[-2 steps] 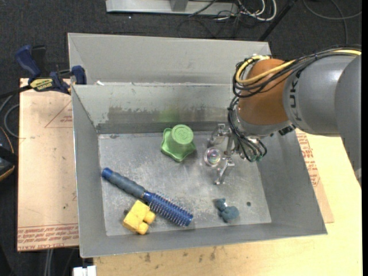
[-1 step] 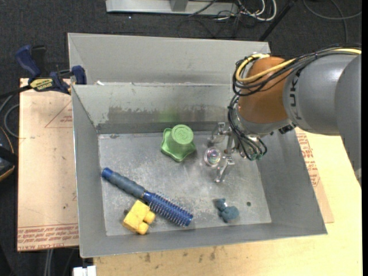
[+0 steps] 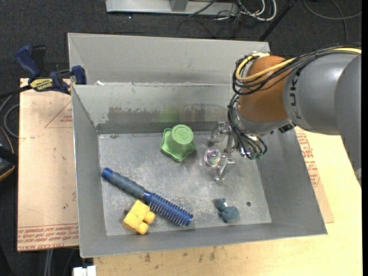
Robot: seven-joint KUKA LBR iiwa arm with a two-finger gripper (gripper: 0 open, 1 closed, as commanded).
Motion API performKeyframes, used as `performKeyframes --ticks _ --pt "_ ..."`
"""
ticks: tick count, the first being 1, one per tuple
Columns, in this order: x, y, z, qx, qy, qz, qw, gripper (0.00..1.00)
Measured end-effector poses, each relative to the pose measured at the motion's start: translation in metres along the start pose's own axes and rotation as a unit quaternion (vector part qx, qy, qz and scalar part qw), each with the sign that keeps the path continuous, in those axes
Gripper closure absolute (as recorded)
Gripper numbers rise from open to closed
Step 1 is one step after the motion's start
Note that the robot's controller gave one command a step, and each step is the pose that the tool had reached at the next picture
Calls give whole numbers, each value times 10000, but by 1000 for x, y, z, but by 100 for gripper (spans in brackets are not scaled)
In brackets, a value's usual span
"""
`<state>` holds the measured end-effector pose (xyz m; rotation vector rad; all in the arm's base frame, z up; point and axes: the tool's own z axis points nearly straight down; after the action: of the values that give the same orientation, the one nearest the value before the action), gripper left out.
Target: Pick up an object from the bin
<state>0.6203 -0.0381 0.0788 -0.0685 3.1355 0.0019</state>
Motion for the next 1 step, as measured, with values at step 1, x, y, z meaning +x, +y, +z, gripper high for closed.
performKeyframes --ticks 1 --pt "-1 0 -1 0 6 1 10000 0"
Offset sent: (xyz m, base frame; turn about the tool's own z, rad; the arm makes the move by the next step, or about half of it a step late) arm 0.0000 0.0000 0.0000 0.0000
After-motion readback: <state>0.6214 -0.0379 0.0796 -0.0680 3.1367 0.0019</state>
